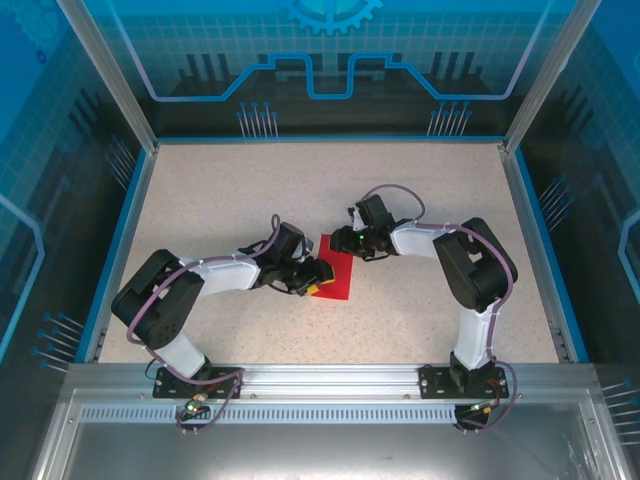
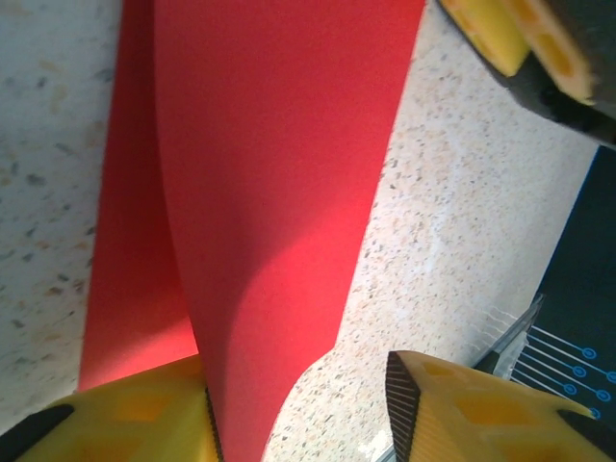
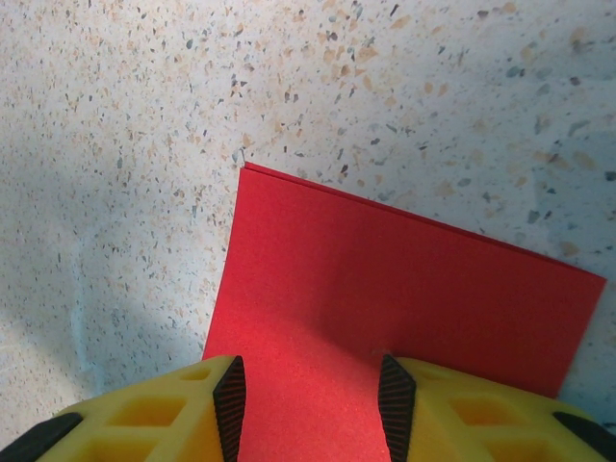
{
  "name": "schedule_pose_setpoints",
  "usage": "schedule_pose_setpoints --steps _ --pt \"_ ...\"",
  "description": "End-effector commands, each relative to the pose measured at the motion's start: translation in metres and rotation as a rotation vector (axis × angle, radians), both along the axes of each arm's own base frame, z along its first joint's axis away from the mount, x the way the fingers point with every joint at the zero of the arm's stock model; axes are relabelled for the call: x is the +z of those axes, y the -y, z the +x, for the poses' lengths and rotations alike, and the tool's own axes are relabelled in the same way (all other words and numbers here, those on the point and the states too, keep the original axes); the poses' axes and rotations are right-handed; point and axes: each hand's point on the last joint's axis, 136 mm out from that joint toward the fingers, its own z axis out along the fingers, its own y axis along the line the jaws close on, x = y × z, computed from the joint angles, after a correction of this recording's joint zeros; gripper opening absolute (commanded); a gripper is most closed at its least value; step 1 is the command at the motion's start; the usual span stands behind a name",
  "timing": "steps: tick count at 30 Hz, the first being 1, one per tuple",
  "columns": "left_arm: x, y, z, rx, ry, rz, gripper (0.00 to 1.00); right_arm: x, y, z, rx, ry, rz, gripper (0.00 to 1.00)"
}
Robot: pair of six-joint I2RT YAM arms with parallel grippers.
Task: Fold a paper plane with a square sheet of paper (pick it up from the middle)
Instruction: Fold the triangle a second time at the center of the table.
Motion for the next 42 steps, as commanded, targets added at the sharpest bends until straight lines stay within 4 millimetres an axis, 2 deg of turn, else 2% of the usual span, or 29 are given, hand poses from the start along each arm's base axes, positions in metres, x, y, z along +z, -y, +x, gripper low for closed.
schedule_pose_setpoints --steps 1,8,13,19,29,34,37,40,42 --pt "0.021 0.01 0.003 -0.032 0.073 -0.064 0.44 -0.059 0.027 -0.033 -0.024 -0.189 -0.131 0.45" --pt "0.034 0.017 0.003 -0.054 0.105 -0.128 0.37 -0.065 0.029 -0.036 -0.028 -0.206 -0.141 0.44" --pt "0.043 0.022 0.007 -0.063 0.132 -0.162 0.36 -0.065 0.031 -0.036 -0.029 -0.206 -0.149 0.44" --pt "0.035 0.026 0.014 -0.061 0.131 -0.151 0.36 -0.06 0.027 -0.037 -0.02 -0.206 -0.126 0.44" --pt "0.021 0.03 0.025 -0.065 0.151 -0.134 0.38 -0.012 -0.006 -0.031 0.072 -0.159 0.055 0.44" --pt "0.015 0.031 0.027 -0.07 0.15 -0.121 0.41 0.022 -0.013 -0.026 0.099 -0.1 0.134 0.46" --pt "0.013 0.031 0.029 -0.068 0.152 -0.116 0.43 0.042 -0.011 -0.024 0.1 -0.057 0.152 0.48" --pt "0.012 0.03 0.029 -0.068 0.152 -0.109 0.44 0.048 0.001 -0.03 0.088 -0.04 0.127 0.5" --pt "0.009 0.029 0.028 -0.065 0.149 -0.1 0.44 0.043 0.012 -0.038 0.079 -0.045 0.106 0.51"
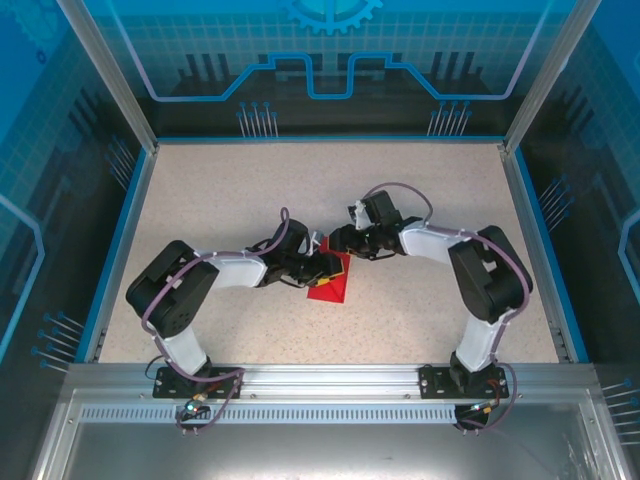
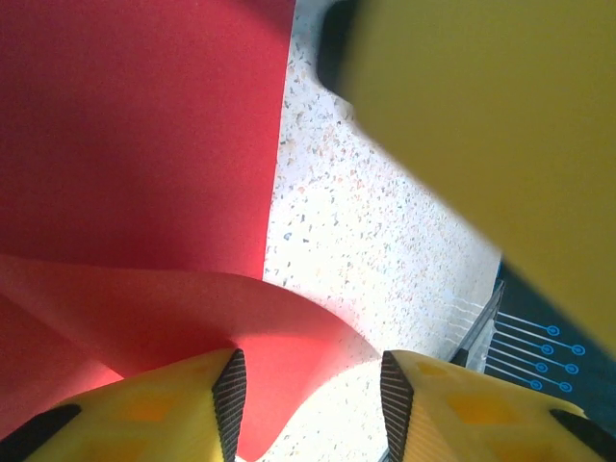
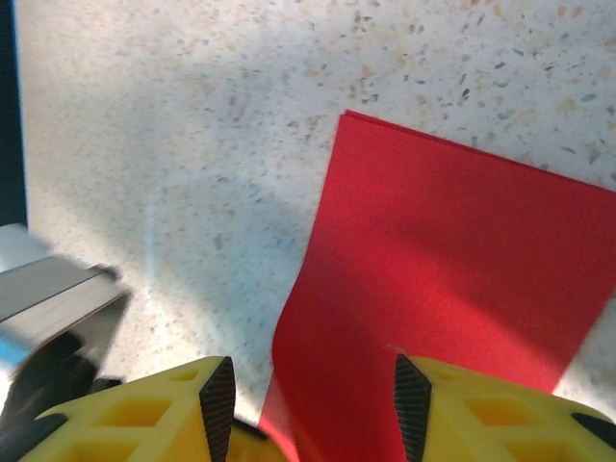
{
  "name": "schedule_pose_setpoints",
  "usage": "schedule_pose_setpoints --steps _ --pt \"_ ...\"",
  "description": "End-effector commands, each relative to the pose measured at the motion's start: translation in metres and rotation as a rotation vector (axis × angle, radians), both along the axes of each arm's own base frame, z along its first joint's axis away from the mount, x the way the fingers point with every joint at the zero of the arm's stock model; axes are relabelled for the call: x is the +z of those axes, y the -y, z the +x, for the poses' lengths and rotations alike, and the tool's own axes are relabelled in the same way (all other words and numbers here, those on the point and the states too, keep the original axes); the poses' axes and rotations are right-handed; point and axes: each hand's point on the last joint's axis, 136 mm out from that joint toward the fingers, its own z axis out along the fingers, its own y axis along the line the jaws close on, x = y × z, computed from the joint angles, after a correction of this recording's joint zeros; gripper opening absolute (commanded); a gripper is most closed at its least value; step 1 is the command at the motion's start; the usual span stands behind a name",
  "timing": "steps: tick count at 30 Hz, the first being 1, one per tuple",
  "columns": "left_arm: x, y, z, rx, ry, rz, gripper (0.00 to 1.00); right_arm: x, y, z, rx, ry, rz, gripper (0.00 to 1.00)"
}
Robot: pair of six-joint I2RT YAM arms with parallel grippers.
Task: Fold a paper plane with a square sheet of paper (pick it up from the middle)
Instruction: Fold the triangle a second time at the center of the table.
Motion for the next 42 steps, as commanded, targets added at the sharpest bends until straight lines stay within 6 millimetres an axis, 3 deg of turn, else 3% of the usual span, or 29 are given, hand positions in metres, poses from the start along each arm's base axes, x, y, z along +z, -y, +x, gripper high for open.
schedule_pose_setpoints --steps 1,6,11,17,31,37,42 --pt "0.003 0.004 0.005 -0.011 0.039 0.006 0.44 -0.004 0.023 -0.017 -0.008 -0.023 -0.029 0.51" --pt "0.002 0.003 0.005 -0.009 0.043 0.009 0.41 -0.01 0.042 -0.04 -0.003 -0.032 -0.024 0.51" --pt "-0.003 0.0 0.005 -0.001 0.032 0.032 0.34 -0.021 0.045 -0.06 0.044 -0.07 -0.034 0.5" --pt "-0.007 -0.002 0.003 0.006 0.021 0.046 0.31 -0.023 0.025 -0.076 0.173 -0.071 0.024 0.43" --pt "-0.008 -0.004 0.002 0.014 0.012 0.052 0.29 -0.024 0.013 -0.062 0.164 -0.043 0.063 0.3" --pt "-0.004 -0.004 0.003 0.013 0.018 0.048 0.29 -0.032 0.018 -0.058 0.149 -0.045 0.013 0.09" --pt "0.004 -0.004 0.009 0.012 0.052 0.063 0.29 -0.041 0.026 -0.056 0.153 -0.036 -0.054 0.07"
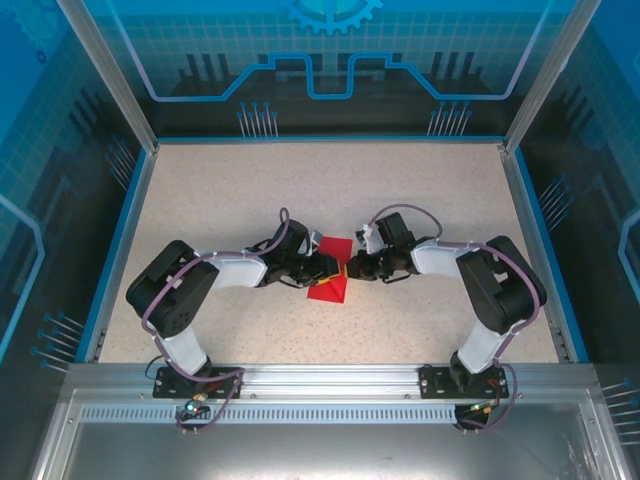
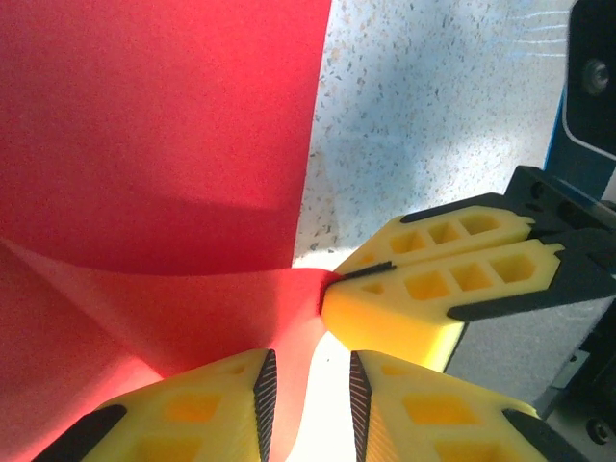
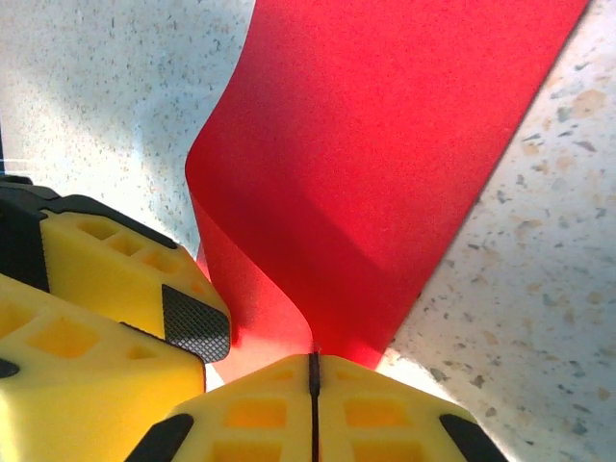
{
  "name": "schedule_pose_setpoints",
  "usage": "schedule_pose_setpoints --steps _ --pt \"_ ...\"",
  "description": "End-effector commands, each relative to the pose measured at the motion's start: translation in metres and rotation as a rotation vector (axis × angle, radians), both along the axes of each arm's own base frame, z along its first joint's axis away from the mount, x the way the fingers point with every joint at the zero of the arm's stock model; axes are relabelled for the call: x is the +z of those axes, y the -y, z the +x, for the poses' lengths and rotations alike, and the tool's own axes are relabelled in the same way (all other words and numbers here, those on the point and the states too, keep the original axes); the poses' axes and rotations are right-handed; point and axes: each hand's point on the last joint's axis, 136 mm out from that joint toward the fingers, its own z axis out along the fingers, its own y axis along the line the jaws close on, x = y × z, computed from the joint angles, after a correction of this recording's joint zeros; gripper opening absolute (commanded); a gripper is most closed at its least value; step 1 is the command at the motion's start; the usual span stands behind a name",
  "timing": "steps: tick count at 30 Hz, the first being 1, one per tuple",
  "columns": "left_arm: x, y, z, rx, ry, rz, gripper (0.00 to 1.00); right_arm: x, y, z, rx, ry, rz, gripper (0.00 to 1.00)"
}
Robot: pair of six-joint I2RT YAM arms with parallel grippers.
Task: Fold a paper plane with a square sheet of paper (pick it up from the middle)
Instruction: Fold the triangle a second time at the center of the table.
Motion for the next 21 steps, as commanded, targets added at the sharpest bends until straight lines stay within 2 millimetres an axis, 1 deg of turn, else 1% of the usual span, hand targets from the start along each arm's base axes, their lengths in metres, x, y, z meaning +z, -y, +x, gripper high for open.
schedule_pose_setpoints --steps 1,3,9,16,21 --pt "0.012 0.002 0.008 -0.011 0.053 0.025 0.29 -0.007 0.003 0.004 0.018 0.013 -0.053 0.07" --pt "0.014 0.002 0.009 -0.015 0.064 0.031 0.29 -0.01 0.004 0.005 0.02 0.013 -0.07 0.07" --pt "0.016 0.005 0.013 -0.019 0.072 0.028 0.29 -0.01 0.0 0.008 0.04 0.008 -0.071 0.07" --pt "0.015 0.006 0.016 -0.024 0.076 0.038 0.29 -0.013 -0.004 0.003 0.061 -0.008 -0.055 0.08" --pt "0.005 0.004 0.016 -0.022 0.054 0.063 0.29 -0.018 -0.006 0.0 0.069 -0.033 -0.047 0.08"
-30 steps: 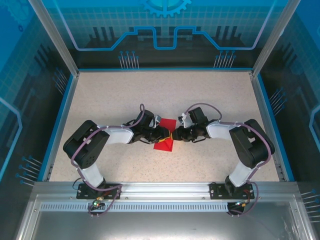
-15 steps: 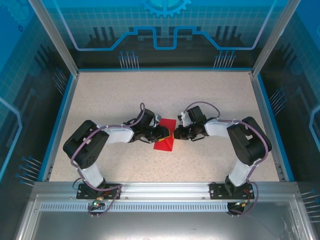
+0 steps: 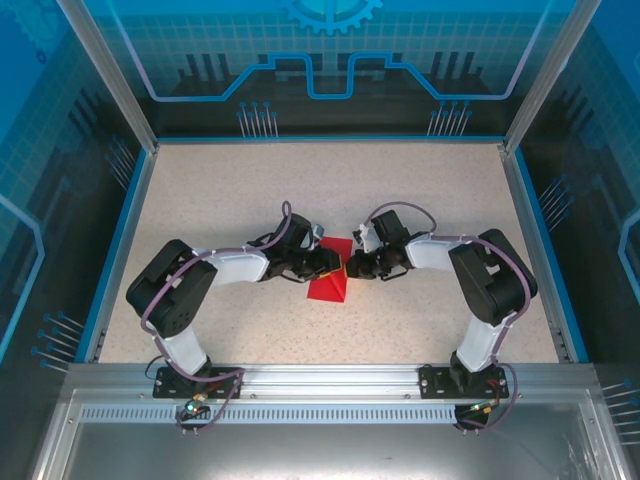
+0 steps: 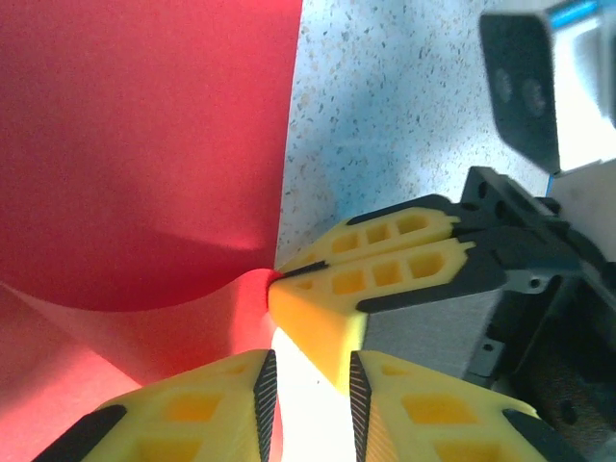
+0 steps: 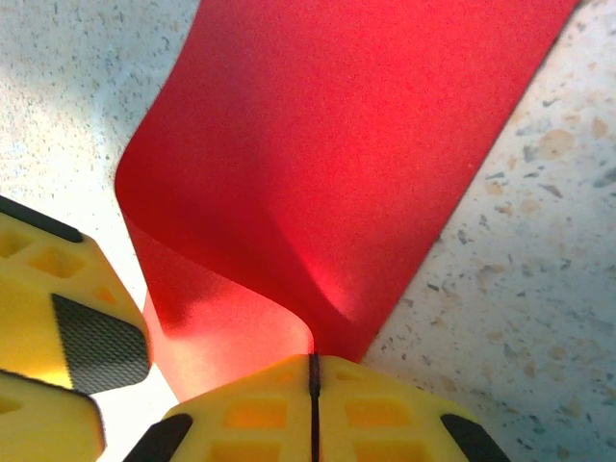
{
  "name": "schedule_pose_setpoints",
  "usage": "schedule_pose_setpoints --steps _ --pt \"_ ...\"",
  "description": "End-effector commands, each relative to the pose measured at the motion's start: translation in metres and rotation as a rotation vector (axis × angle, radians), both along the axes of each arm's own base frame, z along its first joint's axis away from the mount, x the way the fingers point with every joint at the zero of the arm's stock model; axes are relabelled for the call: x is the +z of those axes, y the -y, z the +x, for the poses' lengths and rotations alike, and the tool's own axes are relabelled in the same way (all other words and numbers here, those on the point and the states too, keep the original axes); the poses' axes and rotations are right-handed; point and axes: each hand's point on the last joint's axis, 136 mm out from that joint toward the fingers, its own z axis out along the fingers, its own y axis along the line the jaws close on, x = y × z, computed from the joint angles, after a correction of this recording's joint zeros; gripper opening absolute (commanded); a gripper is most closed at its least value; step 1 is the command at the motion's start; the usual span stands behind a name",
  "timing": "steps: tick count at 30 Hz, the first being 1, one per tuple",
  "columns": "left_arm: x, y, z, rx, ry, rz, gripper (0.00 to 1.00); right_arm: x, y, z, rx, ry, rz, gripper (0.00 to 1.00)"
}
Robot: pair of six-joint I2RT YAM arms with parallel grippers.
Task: Fold a paper plane with a square sheet of paper (pick it up from the middle)
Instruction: Fold the triangle a second time at the center of the table.
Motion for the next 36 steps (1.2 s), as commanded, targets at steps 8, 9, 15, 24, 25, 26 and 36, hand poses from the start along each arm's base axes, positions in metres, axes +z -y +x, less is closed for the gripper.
schedule_pose_setpoints --steps 8,9,15,24,25,26,36 --pt "-0.017 -0.002 0.0 -0.009 -0.018 0.055 0.29 -0.007 -0.004 -0.007 0.027 -0.031 -0.011 0.08" --pt "-0.018 -0.003 -0.001 -0.008 -0.022 0.06 0.28 -0.002 -0.008 -0.001 0.029 -0.016 -0.002 0.08" --pt "-0.026 -0.008 -0.002 0.004 -0.034 0.094 0.28 -0.001 -0.01 0.003 0.028 -0.016 0.001 0.08" --pt "-0.03 -0.008 -0.002 0.001 -0.042 0.103 0.28 -0.003 -0.008 -0.002 0.029 -0.035 -0.004 0.09" --pt "-0.029 -0.008 -0.002 0.002 -0.041 0.102 0.28 -0.002 -0.008 -0.004 0.03 -0.037 -0.001 0.08" --pt "-0.029 -0.008 -0.002 0.002 -0.041 0.102 0.28 -0.002 -0.008 -0.005 0.033 -0.039 0.001 0.09" --pt "-0.031 -0.01 -0.004 0.0 -0.046 0.105 0.28 0.004 -0.007 -0.01 0.033 -0.036 -0.005 0.09"
